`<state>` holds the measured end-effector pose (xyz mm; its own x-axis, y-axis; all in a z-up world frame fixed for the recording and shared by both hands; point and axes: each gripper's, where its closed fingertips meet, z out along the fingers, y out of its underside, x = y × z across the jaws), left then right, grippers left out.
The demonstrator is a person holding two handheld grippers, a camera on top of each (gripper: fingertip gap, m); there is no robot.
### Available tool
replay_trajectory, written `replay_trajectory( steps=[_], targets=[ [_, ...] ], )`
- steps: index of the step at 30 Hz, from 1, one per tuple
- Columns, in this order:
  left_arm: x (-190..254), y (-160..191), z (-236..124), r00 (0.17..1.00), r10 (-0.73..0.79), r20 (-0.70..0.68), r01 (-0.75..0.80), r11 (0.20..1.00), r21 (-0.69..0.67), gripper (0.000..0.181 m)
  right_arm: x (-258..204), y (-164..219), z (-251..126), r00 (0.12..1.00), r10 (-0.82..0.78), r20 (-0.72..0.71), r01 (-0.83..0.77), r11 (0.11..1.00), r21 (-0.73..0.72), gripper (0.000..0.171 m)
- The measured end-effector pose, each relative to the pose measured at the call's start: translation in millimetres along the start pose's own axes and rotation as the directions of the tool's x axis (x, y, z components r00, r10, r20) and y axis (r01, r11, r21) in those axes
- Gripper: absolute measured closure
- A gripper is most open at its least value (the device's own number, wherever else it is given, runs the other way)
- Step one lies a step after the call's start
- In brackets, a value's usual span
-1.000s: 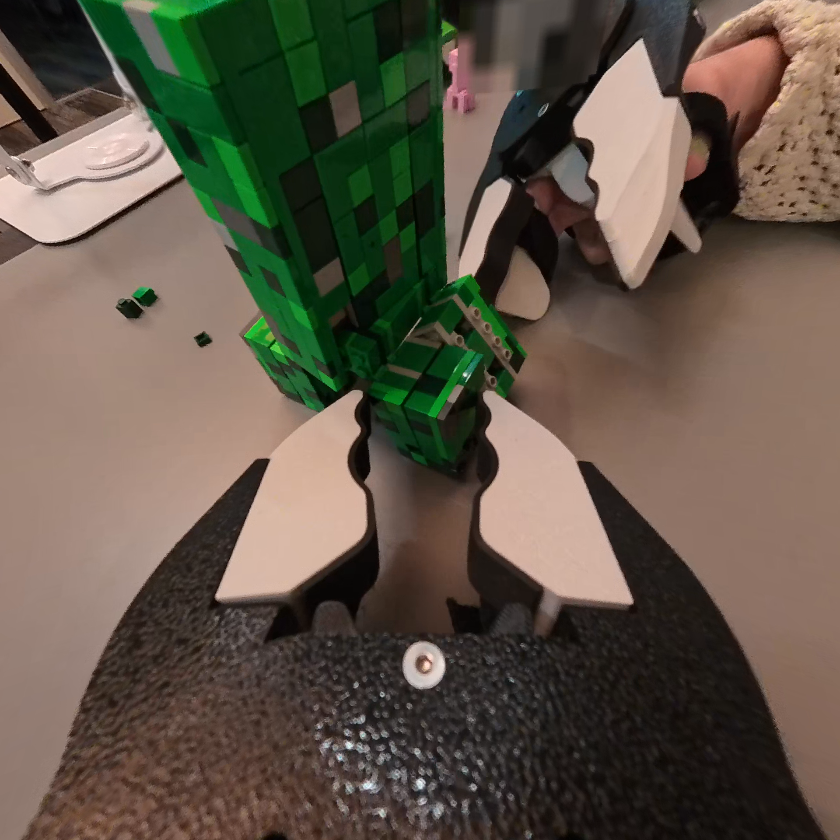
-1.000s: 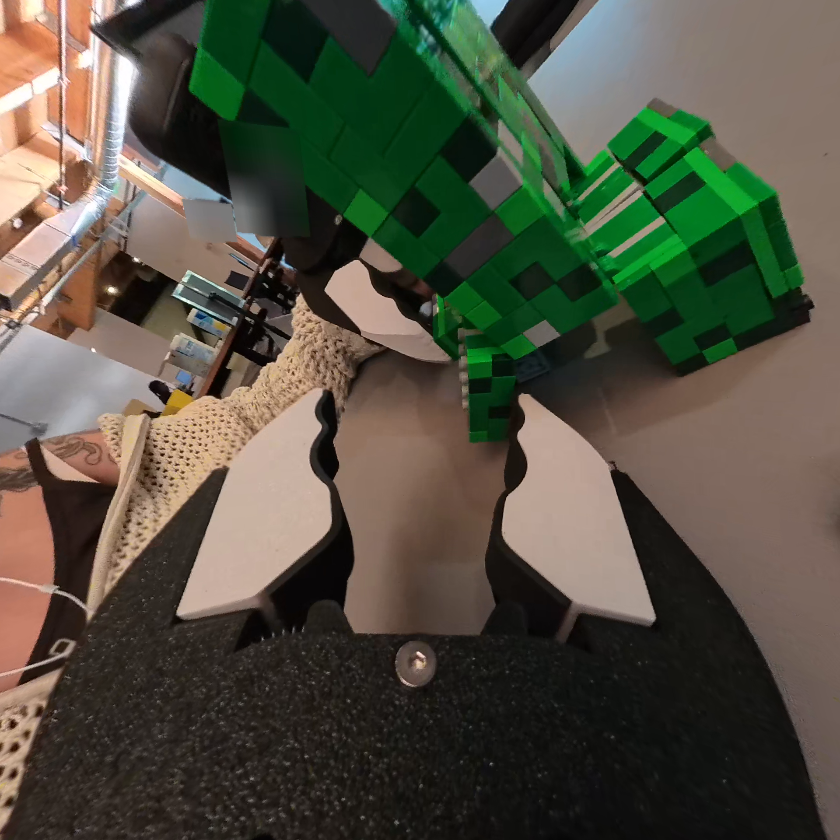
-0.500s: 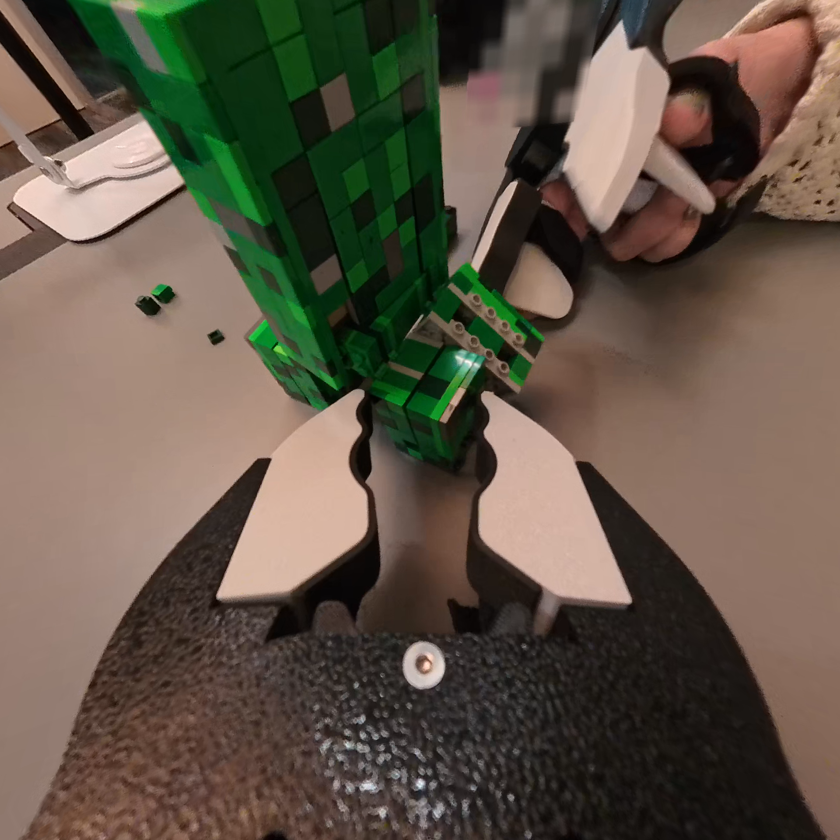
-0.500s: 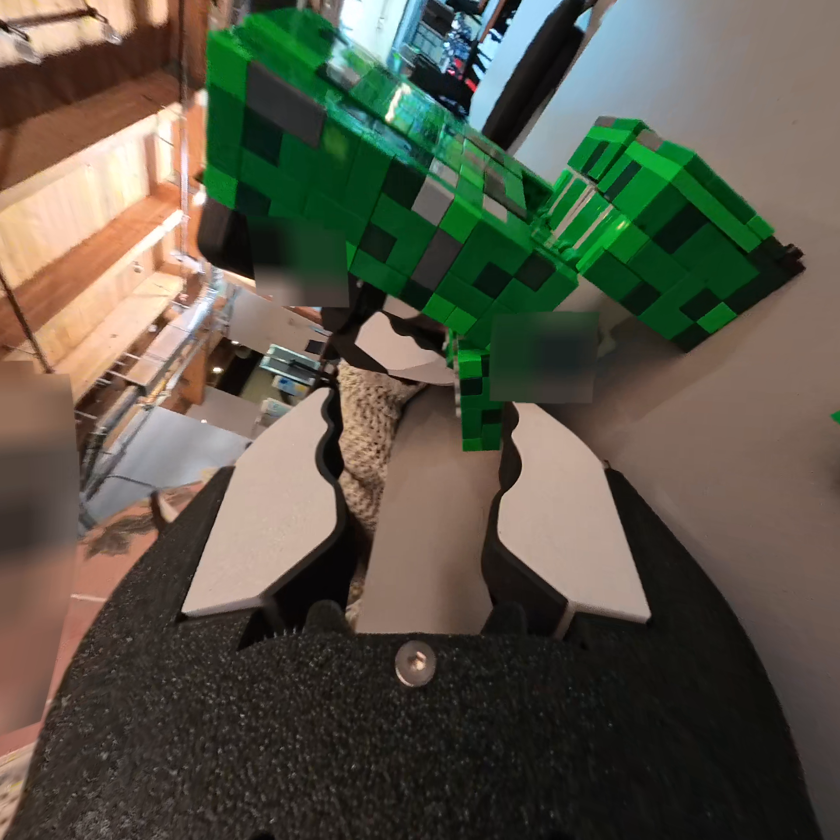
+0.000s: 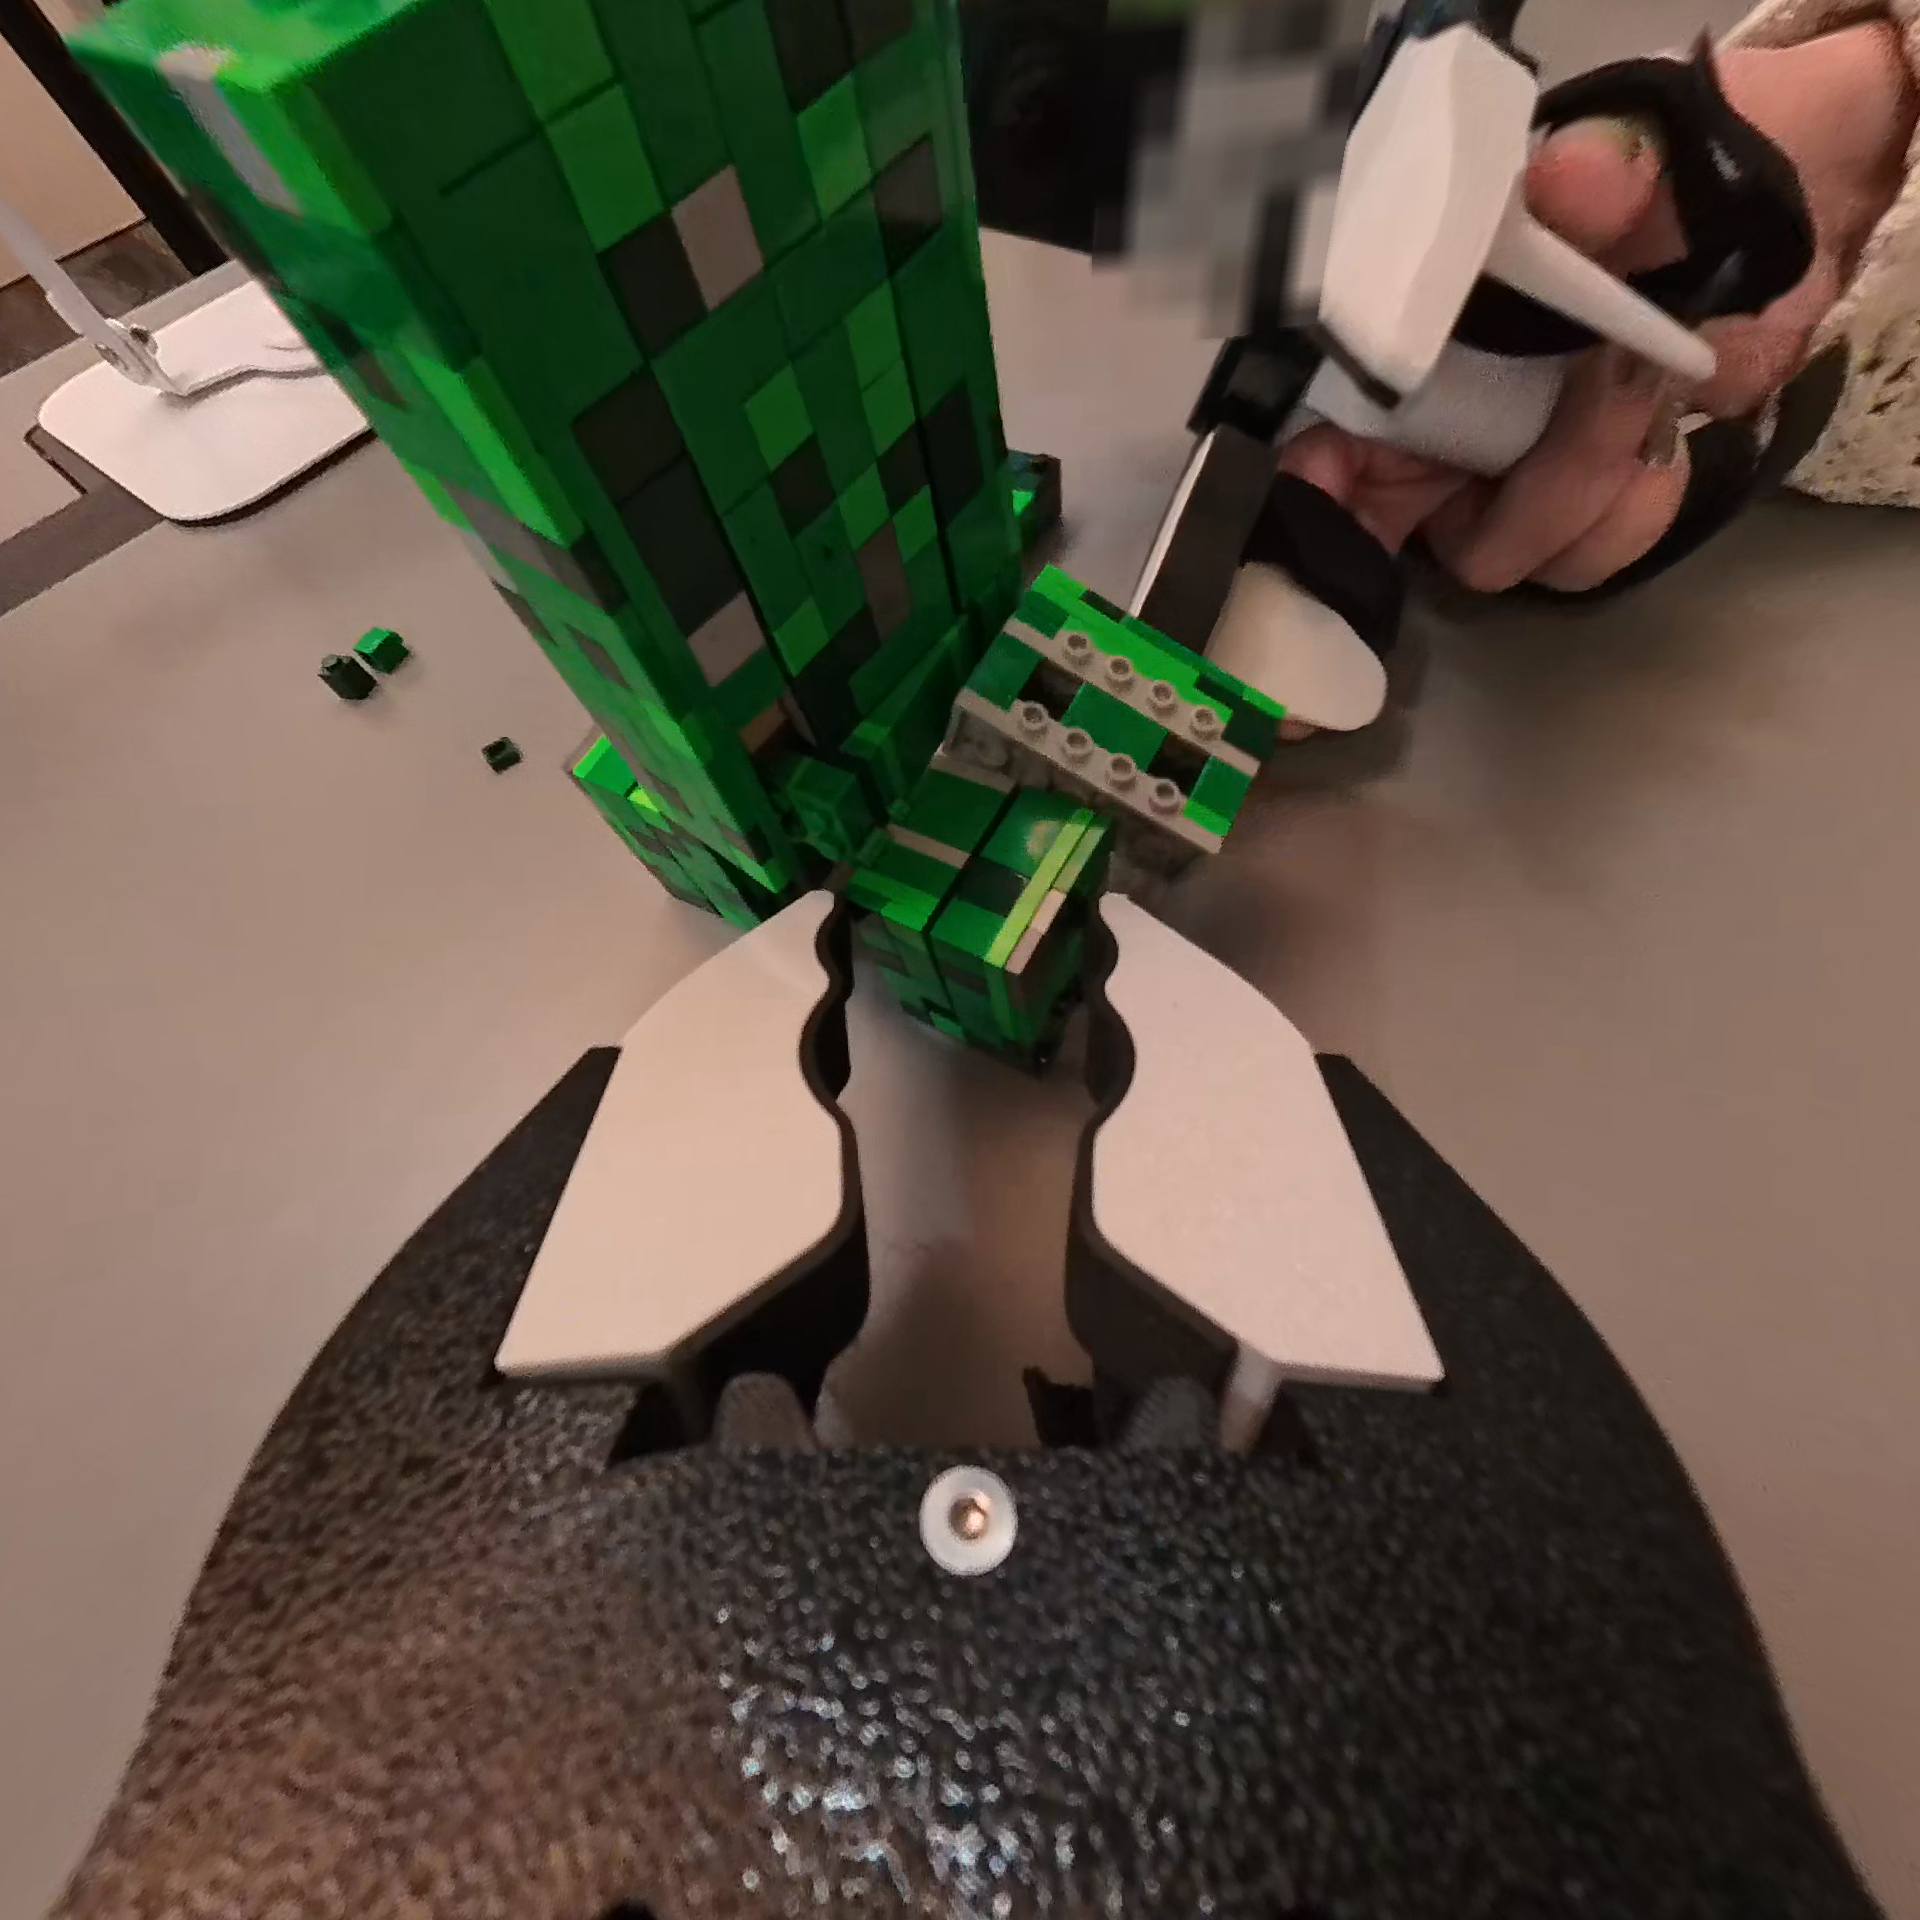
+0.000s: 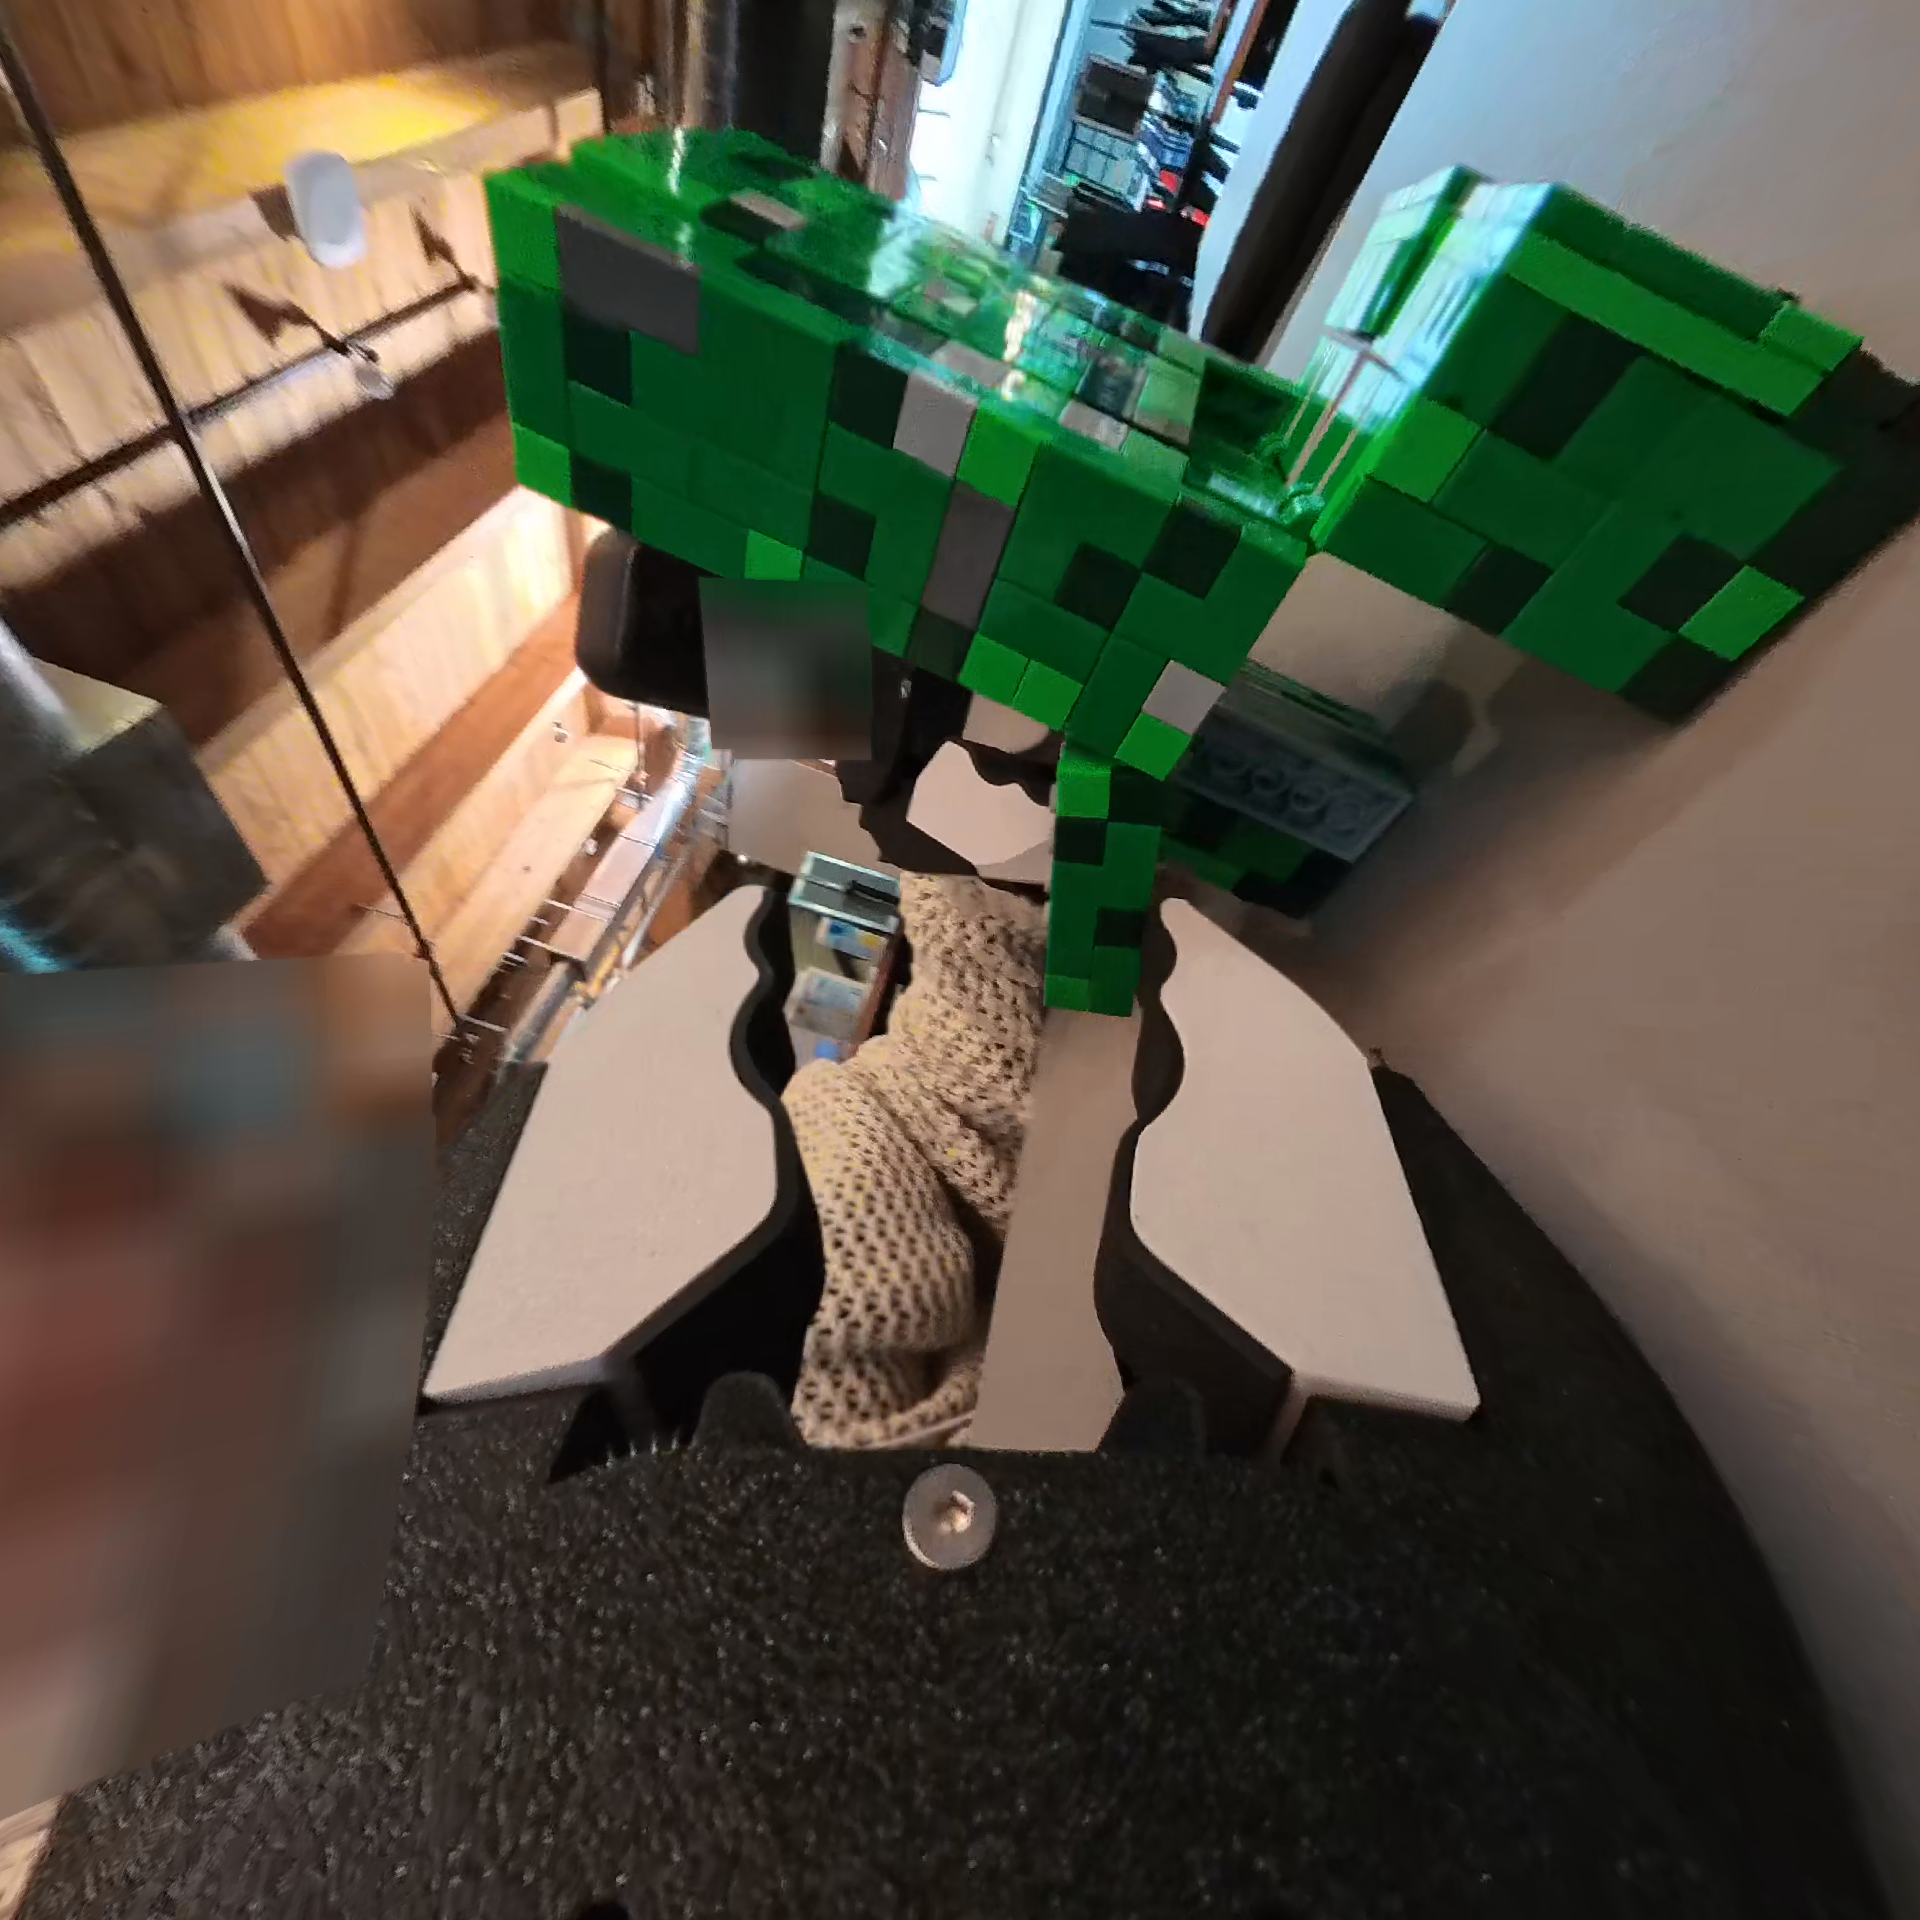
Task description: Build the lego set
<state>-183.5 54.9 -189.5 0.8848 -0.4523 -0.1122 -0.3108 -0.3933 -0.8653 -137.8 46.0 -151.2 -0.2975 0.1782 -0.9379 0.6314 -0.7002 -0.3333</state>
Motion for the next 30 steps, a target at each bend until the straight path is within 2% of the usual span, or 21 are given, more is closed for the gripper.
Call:
replay_trajectory(
  steps=[8,13,17,19,21,23,24,28,30],
  targets=[
    [0.1,0.1,1.1,1.000,0.003,0.006,-0.002,1.000,-0.018,0.140,-8.2,-5.9,-4.2,0.986,0.116,0.121,-0.123,0.991,0.054,0.105],
    [1.8,0.4,2.5,1.000,-0.014,0.026,0.016,0.999,-0.046,0.140,-8.3,7.4,-10.2,0.998,-0.058,-0.030,0.057,0.998,-0.016,0.102],
    [3.3,1.8,3.2,0.993,-0.072,0.088,0.079,0.994,-0.079,0.140,-23.8,-1.3,-38.8,0.963,-0.260,-0.072,0.259,0.966,-0.024,0.112],
    [4.7,2.2,3.1,0.990,-0.069,0.121,0.080,0.993,-0.086,0.136,-14.4,-22.1,-65.4,0.878,-0.407,-0.253,0.423,0.906,0.010,0.116],
    [9.6,3.0,2.1,0.989,-0.078,0.128,0.091,0.991,-0.097,0.126,2.9,-41.9,-97.2,0.712,-0.506,-0.487,0.567,0.824,-0.026,0.118],
    [15.3,1.0,0.0,0.988,-0.095,0.122,0.105,0.991,-0.083,0.121,13.4,-51.5,-118.2,0.537,-0.571,-0.622,0.659,0.744,-0.114,0.117],
    [18.0,-1.7,-1.0,0.988,-0.107,0.114,0.115,0.991,-0.065,0.121,17.7,-50.5,-121.2,0.471,-0.612,-0.635,0.678,0.712,-0.184,0.116],
    [24.0,-3.2,-0.6,0.983,-0.161,0.086,0.167,0.984,-0.063,0.114,39.9,-46.0,-117.7,0.264,-0.807,-0.528,0.677,0.545,-0.495,0.112],
    [27.4,-4.2,0.2,0.983,-0.167,0.072,0.172,0.983,-0.069,0.113,55.8,-46.8,-117.5,0.207,-0.859,-0.469,0.631,0.483,-0.607,0.108]
  ],
)
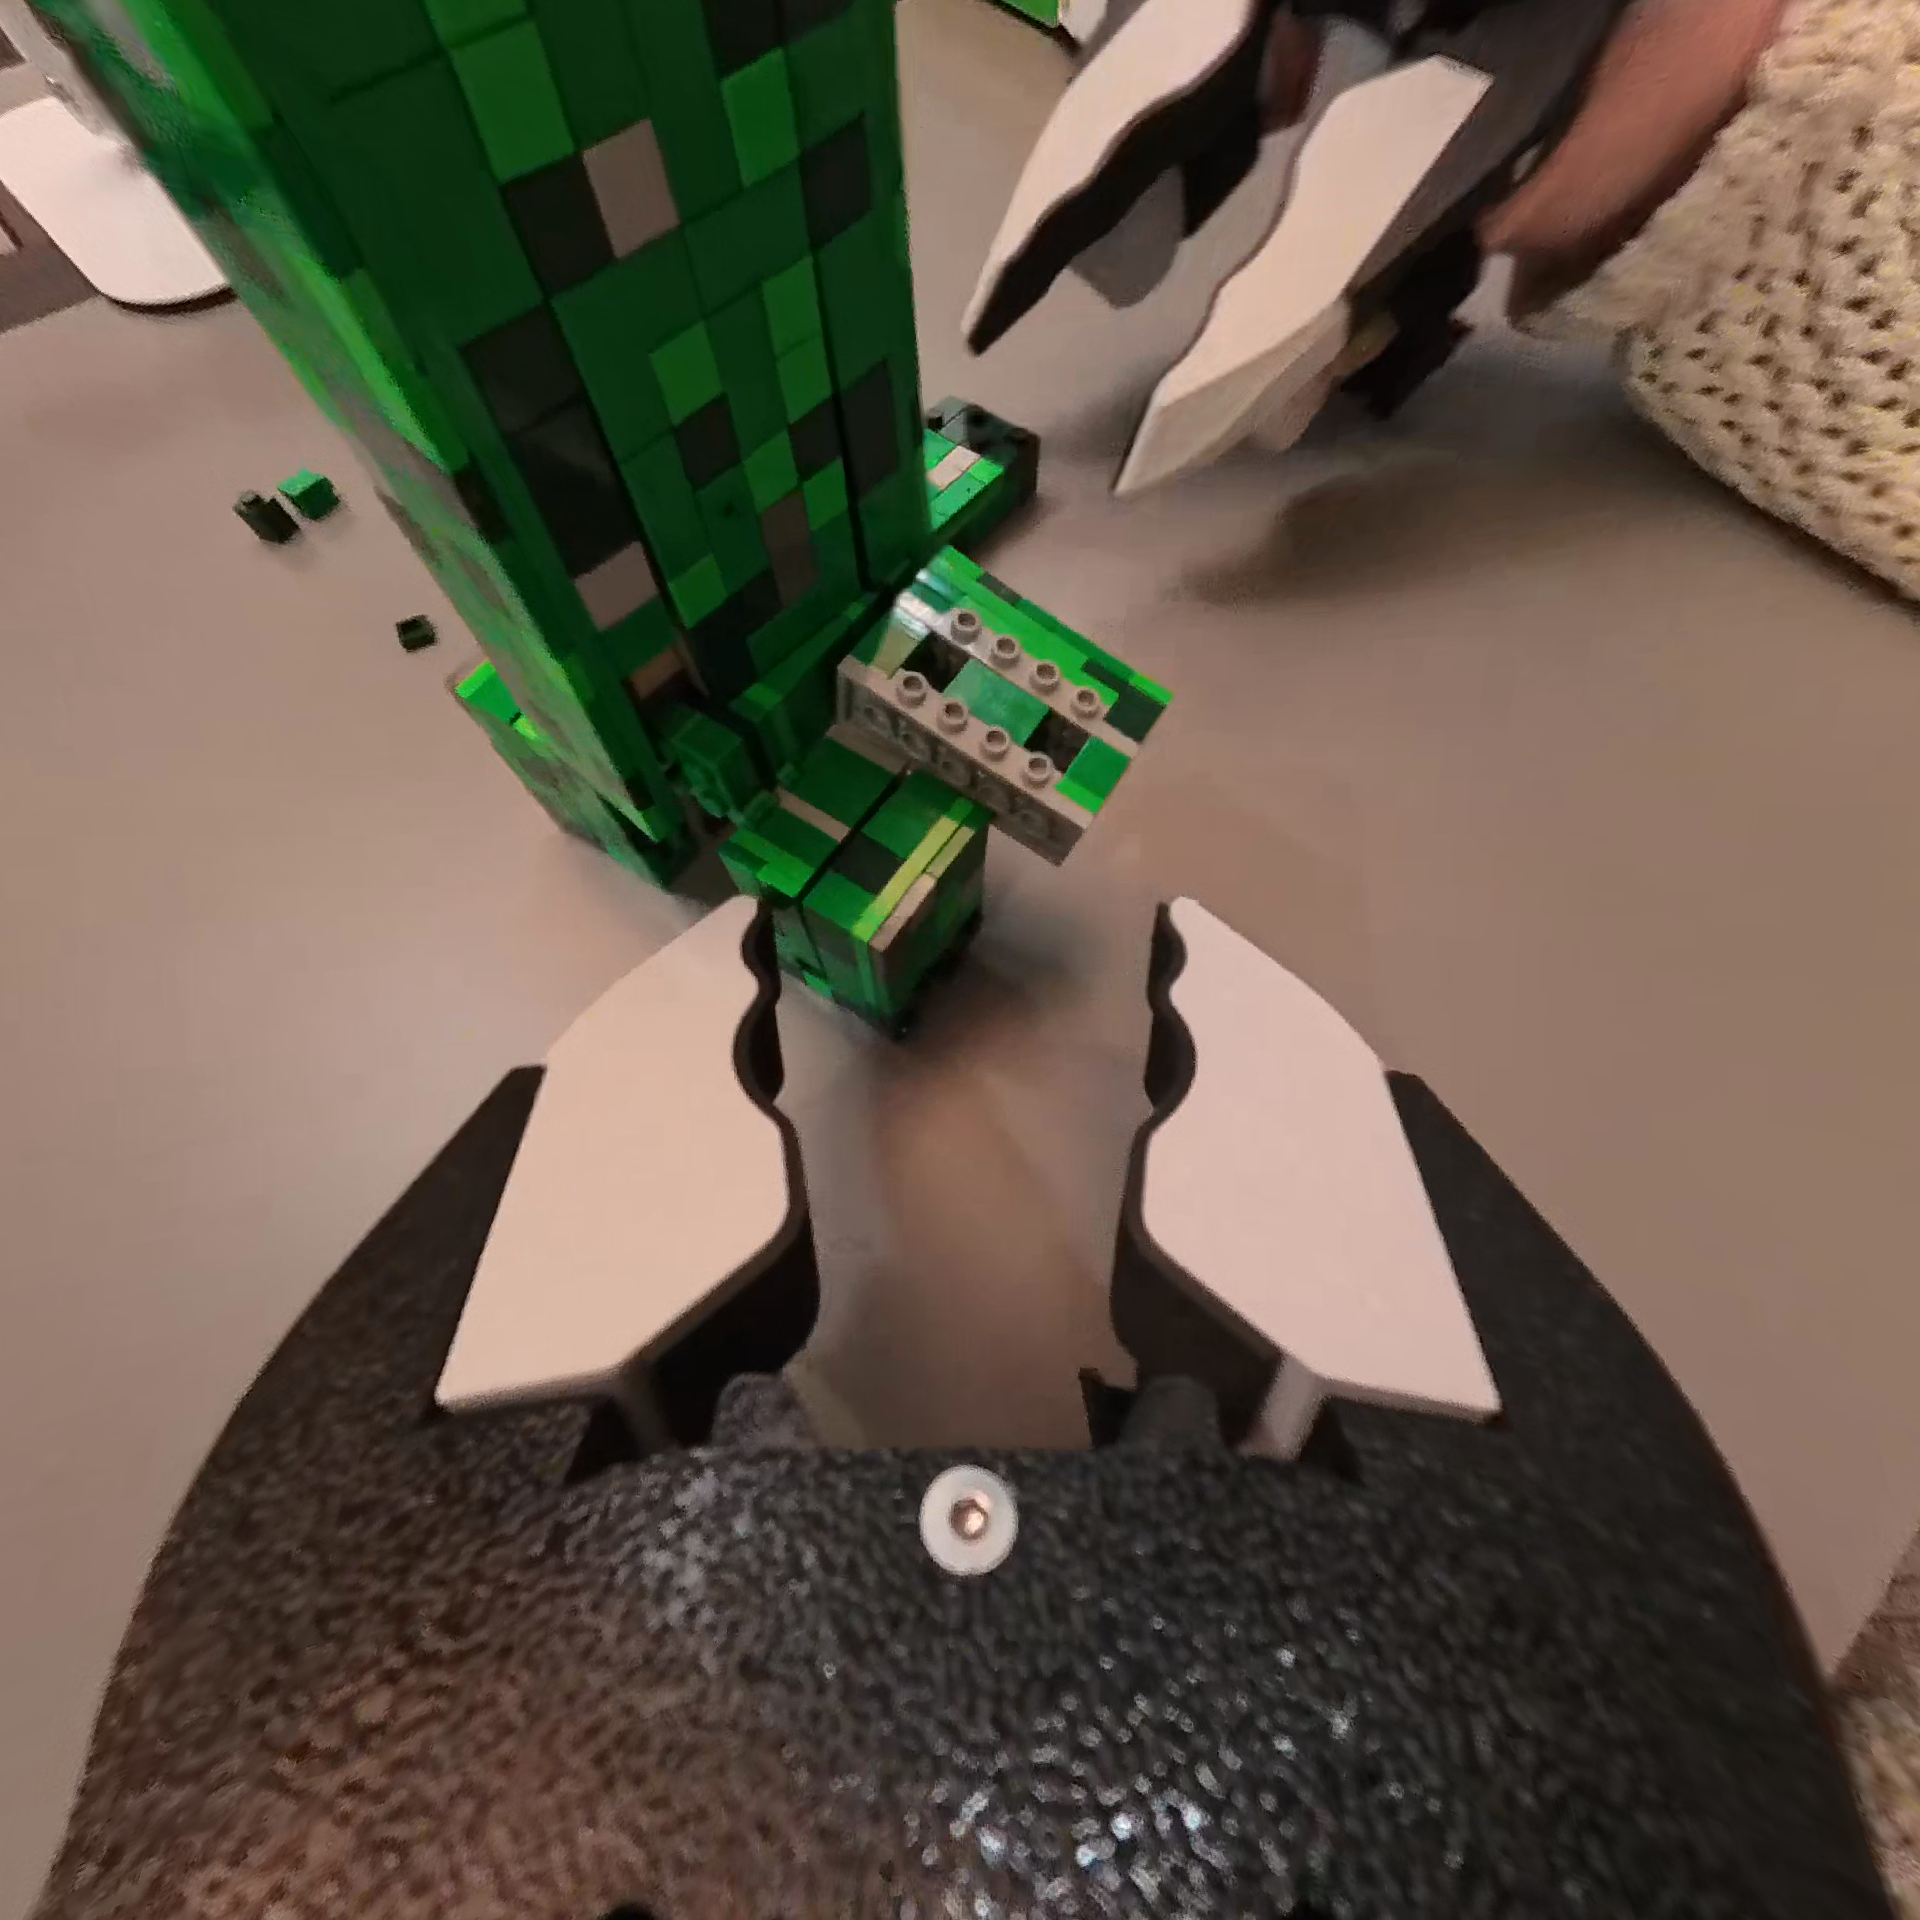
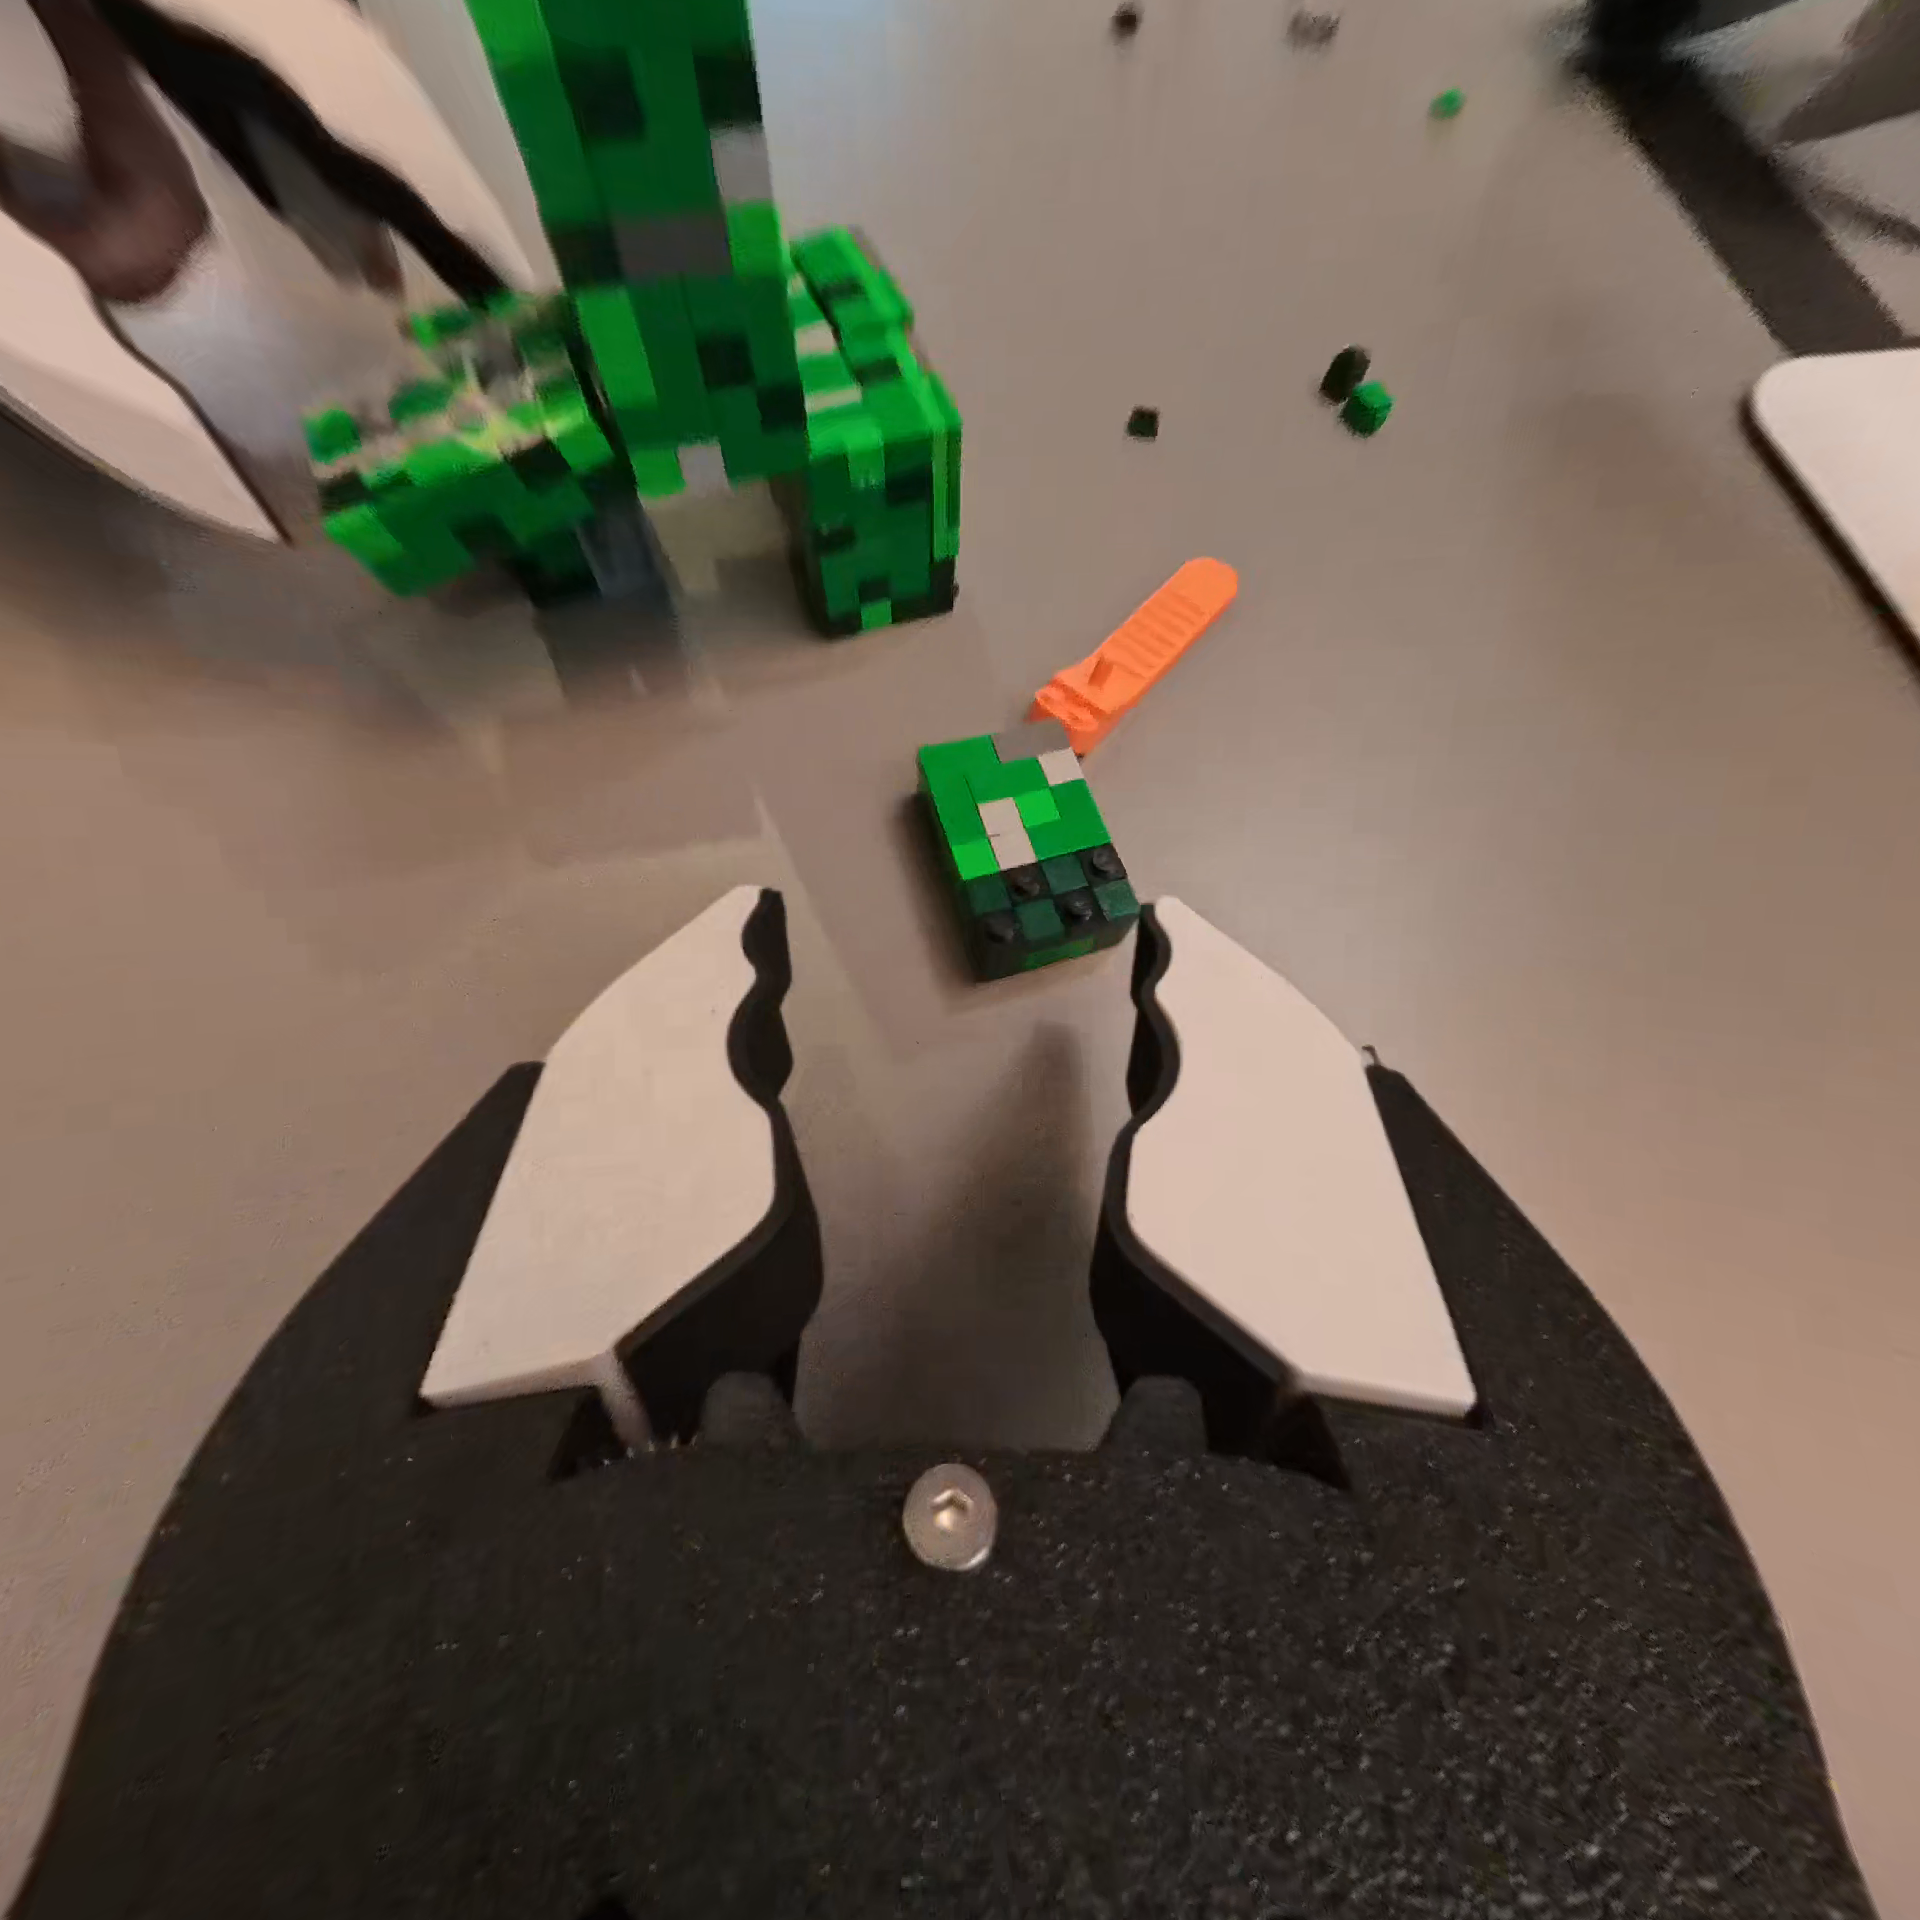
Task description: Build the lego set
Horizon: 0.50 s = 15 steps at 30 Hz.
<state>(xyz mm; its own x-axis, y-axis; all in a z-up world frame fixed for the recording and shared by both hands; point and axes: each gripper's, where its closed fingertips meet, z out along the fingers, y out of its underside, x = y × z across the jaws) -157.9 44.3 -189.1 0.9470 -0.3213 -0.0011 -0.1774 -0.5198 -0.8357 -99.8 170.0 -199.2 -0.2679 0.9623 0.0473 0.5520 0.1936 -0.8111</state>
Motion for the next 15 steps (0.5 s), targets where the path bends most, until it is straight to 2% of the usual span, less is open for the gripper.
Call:
replay_trajectory(
  steps=[3,5,7,9,11,13,15],
  targets=[
    [16.6,-4.0,0.9,0.997,-0.011,-0.075,0.012,1.000,0.010,0.115,7.0,5.4,11.5,0.997,-0.071,0.002,0.071,0.995,-0.070,0.106],
    [33.4,-6.8,0.9,0.989,-0.009,-0.150,0.012,1.000,0.016,0.116,2.3,-5.0,8.8,0.999,-0.045,-0.003,0.045,0.999,-0.013,0.106],
    [47.7,-8.4,-4.8,0.979,0.036,-0.200,-0.033,0.999,0.018,0.119,-19.3,-21.1,0.8,0.999,0.019,0.037,-0.023,0.994,0.104,0.102],
    [47.2,-14.0,-17.9,0.979,0.121,-0.167,-0.113,0.992,0.057,0.127,-34.5,-28.7,-8.3,0.999,0.043,0.008,-0.044,0.986,0.163,0.098],
    [26.3,-27.9,-32.3,0.980,0.195,-0.050,-0.186,0.972,0.144,0.132,-42.2,-33.5,-15.5,0.987,0.147,-0.066,-0.131,0.972,0.196,0.102],
    [-1.9,-45.5,-42.2,0.968,0.247,0.051,-0.252,0.936,0.245,0.120,-59.6,-40.7,-16.2,0.965,0.254,-0.062,-0.232,0.941,0.246,0.102],
    [-18.7,-60.7,-45.2,0.960,0.278,0.020,-0.267,0.897,0.353,0.105,-73.2,-44.6,-12.4,0.949,0.298,-0.099,-0.262,0.925,0.276,0.102]
  ],
)
